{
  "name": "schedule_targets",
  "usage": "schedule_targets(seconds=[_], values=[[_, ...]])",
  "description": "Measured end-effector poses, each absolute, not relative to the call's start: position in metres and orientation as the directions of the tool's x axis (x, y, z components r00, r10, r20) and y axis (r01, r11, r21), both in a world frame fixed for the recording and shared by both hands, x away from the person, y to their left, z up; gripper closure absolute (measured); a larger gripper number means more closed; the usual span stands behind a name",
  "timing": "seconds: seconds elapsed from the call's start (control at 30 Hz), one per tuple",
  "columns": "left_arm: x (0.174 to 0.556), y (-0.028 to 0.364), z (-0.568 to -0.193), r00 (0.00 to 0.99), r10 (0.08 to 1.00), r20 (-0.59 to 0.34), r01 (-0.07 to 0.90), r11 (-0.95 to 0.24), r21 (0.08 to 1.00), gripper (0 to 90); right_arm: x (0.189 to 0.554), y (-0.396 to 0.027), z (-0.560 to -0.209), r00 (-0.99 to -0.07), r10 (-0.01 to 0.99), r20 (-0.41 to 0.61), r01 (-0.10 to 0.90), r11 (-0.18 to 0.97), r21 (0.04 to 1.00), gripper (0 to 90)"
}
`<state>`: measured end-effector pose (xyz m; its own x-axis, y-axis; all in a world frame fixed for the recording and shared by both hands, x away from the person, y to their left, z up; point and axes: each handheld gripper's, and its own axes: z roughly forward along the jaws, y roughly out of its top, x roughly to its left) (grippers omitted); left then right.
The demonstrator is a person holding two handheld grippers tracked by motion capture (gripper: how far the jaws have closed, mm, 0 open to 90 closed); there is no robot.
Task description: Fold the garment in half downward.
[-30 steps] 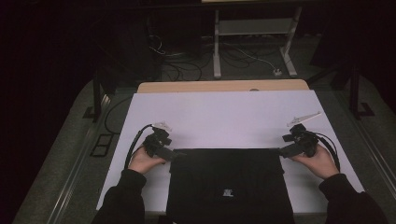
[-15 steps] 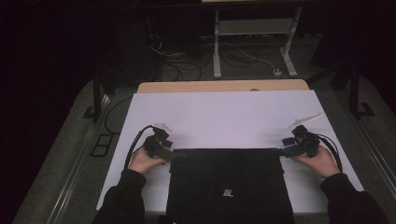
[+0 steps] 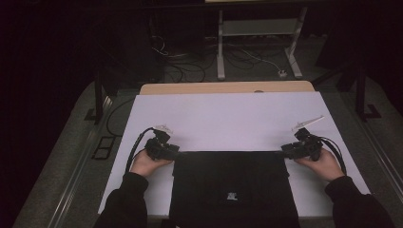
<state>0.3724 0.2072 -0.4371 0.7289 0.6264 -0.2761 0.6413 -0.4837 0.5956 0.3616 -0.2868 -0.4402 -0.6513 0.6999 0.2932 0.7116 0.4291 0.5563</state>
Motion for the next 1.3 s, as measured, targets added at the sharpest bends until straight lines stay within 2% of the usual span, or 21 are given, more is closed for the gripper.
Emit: schedule_targets(seconds=[0.27, 0.33, 0.6, 0.73, 0.87, 1.3], values=[[0.371, 0.202, -0.437, 0.749, 0.618, -0.241, 0.622, -0.529, 0.578, 78.2, 0.362, -0.283, -0.442, -0.649, 0.696, 0.307, 0.720, 0.432, 0.543, 79.7], [0.370, 0.200, -0.435, 0.750, 0.618, -0.236, 0.620, -0.532, 0.576, 83.1, 0.362, -0.284, -0.441, -0.645, 0.693, 0.322, 0.726, 0.425, 0.541, 84.7], [0.361, 0.196, -0.424, 0.777, 0.617, -0.127, 0.545, -0.557, 0.627, 85.4, 0.360, -0.287, -0.438, -0.624, 0.709, 0.330, 0.739, 0.397, 0.544, 86.7], [0.360, 0.198, -0.418, 0.774, 0.614, -0.154, 0.530, -0.493, 0.690, 85.5, 0.359, -0.291, -0.435, -0.595, 0.706, 0.384, 0.759, 0.337, 0.558, 87.1], [0.361, 0.198, -0.417, 0.766, 0.630, -0.124, 0.525, -0.505, 0.685, 85.5, 0.359, -0.297, -0.430, -0.577, 0.718, 0.389, 0.759, 0.295, 0.580, 87.2], [0.378, 0.197, -0.404, 0.747, 0.661, -0.068, 0.516, -0.512, 0.686, 85.5, 0.365, -0.298, -0.416, -0.556, 0.762, 0.331, 0.739, 0.271, 0.617, 87.2]])
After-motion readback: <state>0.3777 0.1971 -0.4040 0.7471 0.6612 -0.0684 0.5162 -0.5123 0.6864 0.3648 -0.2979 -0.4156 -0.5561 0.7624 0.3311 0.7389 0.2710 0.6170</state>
